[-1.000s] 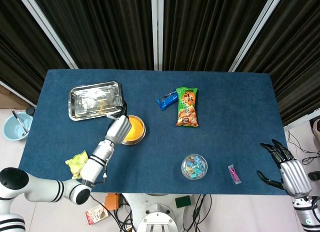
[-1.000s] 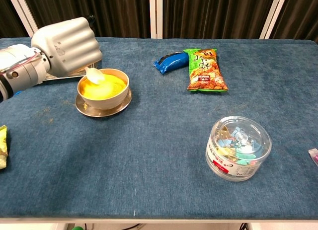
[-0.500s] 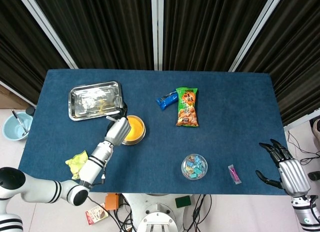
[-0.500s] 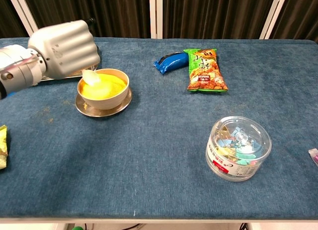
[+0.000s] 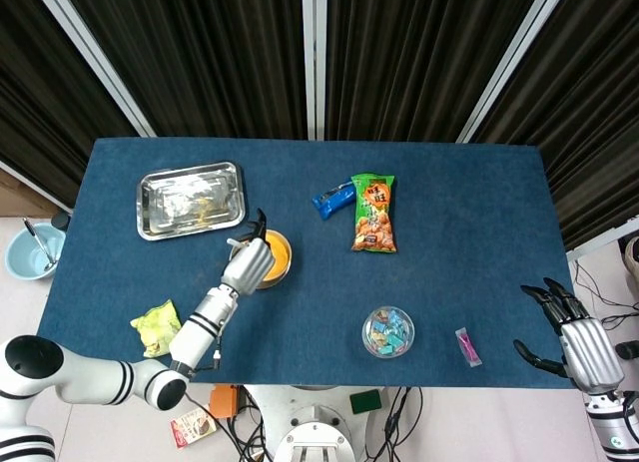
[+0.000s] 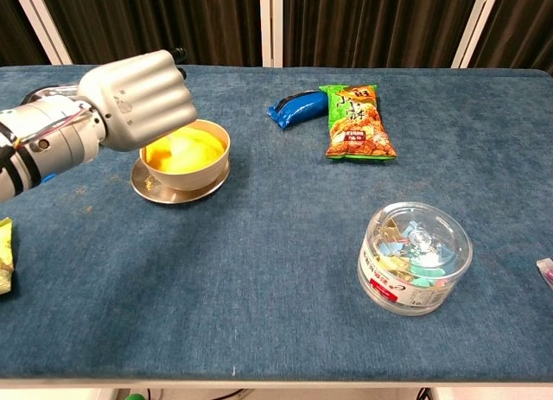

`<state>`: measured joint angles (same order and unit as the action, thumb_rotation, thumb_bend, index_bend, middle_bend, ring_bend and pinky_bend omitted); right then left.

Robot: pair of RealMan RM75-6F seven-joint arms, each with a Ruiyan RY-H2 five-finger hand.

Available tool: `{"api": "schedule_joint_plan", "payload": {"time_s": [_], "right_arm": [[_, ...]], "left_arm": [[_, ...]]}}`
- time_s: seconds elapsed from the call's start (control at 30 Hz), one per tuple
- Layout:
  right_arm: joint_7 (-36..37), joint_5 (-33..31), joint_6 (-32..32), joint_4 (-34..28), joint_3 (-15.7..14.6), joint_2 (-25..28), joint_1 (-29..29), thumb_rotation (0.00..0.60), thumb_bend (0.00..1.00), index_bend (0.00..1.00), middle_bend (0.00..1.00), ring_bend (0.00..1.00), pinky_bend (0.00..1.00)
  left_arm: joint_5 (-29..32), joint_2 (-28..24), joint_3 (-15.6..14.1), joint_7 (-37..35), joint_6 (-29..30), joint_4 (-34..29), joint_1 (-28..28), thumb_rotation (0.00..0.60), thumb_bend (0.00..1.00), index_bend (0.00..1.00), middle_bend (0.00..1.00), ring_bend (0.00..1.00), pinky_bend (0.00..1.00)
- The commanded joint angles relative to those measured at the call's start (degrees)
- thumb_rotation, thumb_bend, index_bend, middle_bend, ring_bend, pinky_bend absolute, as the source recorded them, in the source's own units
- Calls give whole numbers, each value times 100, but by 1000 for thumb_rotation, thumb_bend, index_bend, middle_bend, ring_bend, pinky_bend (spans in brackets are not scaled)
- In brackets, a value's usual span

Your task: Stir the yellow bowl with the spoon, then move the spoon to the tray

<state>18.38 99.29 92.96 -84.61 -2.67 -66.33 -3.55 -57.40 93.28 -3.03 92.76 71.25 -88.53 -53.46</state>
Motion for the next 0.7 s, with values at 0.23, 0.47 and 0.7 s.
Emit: {"api": "schedule_joint_plan", "payload": {"time_s": [0.23,0.47,0.7], "right_arm": [[-38,15,-3,-39,13,9,-13,600,244,175,207,78,188],[-95,28,-9,-91,30,20,-32,600,244,175,207,78,188],[-118,36,4,-114,35,32,-31,600,244,175,207,78,188]], "left_arm": [[-160,-266,111,-666,120,-136,243,600,442,595,568,353,179],[-190,-574,171,-975,154,-432,366,600,440,595,566,353,179],[-170,-836,172,-643,237,-809,357,600,443,595,566,352,179]]}}
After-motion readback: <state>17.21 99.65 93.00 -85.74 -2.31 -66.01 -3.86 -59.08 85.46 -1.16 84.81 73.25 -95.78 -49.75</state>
